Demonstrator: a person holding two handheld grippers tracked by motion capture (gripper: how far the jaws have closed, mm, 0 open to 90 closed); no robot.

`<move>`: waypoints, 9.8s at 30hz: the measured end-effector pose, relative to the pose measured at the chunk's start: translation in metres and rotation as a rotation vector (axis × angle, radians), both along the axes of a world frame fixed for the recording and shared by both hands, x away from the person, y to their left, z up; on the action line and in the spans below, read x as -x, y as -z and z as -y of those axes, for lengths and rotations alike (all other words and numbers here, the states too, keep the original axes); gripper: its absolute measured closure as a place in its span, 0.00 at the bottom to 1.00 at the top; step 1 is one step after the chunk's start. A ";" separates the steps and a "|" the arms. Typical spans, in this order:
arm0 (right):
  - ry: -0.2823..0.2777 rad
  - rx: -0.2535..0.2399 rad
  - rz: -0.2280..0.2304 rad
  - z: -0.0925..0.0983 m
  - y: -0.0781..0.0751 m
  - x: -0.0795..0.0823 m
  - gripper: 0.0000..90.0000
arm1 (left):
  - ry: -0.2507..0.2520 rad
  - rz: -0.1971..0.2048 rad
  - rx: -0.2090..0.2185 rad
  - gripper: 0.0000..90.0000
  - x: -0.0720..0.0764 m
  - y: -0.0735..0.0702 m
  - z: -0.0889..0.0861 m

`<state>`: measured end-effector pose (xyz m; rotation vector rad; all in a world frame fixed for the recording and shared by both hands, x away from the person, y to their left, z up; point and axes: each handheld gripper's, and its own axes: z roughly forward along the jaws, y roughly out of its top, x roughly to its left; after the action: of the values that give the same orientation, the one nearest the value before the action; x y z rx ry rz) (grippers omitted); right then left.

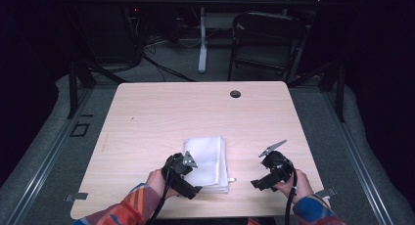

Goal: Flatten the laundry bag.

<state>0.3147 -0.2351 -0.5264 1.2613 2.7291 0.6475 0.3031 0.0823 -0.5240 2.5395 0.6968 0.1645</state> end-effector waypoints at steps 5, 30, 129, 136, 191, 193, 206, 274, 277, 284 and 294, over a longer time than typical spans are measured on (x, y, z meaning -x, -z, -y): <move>-0.009 0.006 0.002 -0.002 0.000 0.001 0.08 | 0.028 0.008 -0.028 0.16 -0.001 0.006 0.010; -0.076 0.016 -0.004 -0.017 0.003 0.002 0.14 | 0.097 0.033 -0.116 0.42 -0.004 0.024 0.028; -0.309 0.035 0.087 -0.112 0.028 -0.010 1.00 | -0.085 0.100 0.090 0.90 -0.013 -0.002 -0.011; -0.302 0.032 0.083 -0.111 0.028 -0.011 1.00 | -0.111 0.110 0.104 0.90 -0.014 -0.003 -0.015; -0.239 0.074 0.077 -0.092 0.026 -0.023 1.00 | -0.229 -0.021 0.043 0.80 -0.017 0.000 -0.055; -0.236 0.059 0.077 -0.091 0.027 -0.023 1.00 | -0.231 -0.026 0.035 0.71 -0.015 -0.001 -0.057; -0.216 0.069 0.075 -0.083 0.026 -0.029 1.00 | -0.200 -0.045 0.028 0.40 0.006 -0.007 -0.078; -0.108 -0.046 0.034 -0.063 0.001 -0.031 0.26 | 0.139 -0.031 -0.077 0.78 -0.043 0.028 -0.004; -0.108 -0.046 0.033 -0.063 0.001 -0.031 0.26 | 0.139 -0.035 -0.072 0.77 -0.043 0.027 -0.004; -0.109 -0.046 0.031 -0.063 0.001 -0.031 0.26 | 0.152 -0.042 -0.065 0.78 -0.044 0.026 -0.005; -0.119 -0.038 0.024 -0.064 0.001 -0.031 0.27 | 0.146 -0.034 -0.064 0.84 -0.043 0.025 -0.005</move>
<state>0.3458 -0.1716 -0.5275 1.0971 2.8022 0.7238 0.3461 0.0872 -0.5487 2.6485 0.5242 0.0955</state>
